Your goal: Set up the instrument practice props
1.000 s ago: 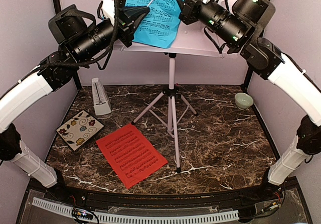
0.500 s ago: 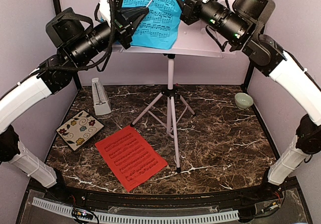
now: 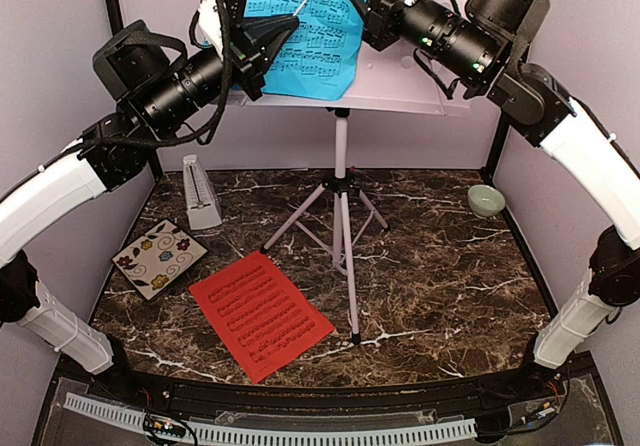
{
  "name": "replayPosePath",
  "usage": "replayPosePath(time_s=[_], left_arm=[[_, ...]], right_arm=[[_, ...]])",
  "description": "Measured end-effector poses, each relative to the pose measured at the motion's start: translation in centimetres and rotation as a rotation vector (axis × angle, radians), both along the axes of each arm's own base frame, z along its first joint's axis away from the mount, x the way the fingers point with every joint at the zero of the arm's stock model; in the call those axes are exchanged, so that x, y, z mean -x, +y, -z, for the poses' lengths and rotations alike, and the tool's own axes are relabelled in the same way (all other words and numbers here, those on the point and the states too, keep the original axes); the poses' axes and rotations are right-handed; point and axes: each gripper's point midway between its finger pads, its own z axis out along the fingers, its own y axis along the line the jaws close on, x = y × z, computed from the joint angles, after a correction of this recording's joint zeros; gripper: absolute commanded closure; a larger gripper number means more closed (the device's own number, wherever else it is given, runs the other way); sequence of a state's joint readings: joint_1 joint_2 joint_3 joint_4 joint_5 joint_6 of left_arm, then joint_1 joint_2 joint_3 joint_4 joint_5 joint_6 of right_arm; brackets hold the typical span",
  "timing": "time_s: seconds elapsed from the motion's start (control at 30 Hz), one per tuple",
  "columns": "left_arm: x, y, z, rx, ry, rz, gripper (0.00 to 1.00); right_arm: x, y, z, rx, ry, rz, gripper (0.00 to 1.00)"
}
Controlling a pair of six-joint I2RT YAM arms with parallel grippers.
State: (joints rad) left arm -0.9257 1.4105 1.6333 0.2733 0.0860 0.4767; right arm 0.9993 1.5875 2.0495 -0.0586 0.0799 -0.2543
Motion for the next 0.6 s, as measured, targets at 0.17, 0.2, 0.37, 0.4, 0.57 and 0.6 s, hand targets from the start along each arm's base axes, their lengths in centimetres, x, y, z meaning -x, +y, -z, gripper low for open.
replayPosePath(time_s=[0.17, 0.2, 0.37, 0.4, 0.57, 0.6], left_arm=[[0.5, 0.3, 0.1, 0.020, -0.038, 0.008, 1.00], [0.6, 0.4, 0.1, 0.026, -0.044, 0.008, 1.00], [0.8, 0.3, 0.0, 0.029, -0.061, 0.016, 1.00], [0.9, 0.3, 0.0, 0.029, -0.065, 0.016, 1.00], [0.9, 0.3, 0.0, 0.029, -0.069, 0.015, 0.99], [0.9, 0.3, 0.0, 0.029, -0.069, 0.015, 0.93]], right_arm=[[0.1, 0.2, 0.4, 0.036, -0.004, -0.003, 1.00], [0.1, 0.2, 0.3, 0.038, -0.006, -0.005, 1.00], [-0.1, 1.0, 0.5, 0.048, -0.010, -0.014, 1.00], [-0.2, 1.2, 0.7, 0.053, -0.010, -0.015, 1.00], [-0.5, 1.8, 1.4, 0.078, -0.009, -0.018, 1.00], [-0.5, 1.8, 1.5, 0.080, -0.009, -0.019, 1.00]])
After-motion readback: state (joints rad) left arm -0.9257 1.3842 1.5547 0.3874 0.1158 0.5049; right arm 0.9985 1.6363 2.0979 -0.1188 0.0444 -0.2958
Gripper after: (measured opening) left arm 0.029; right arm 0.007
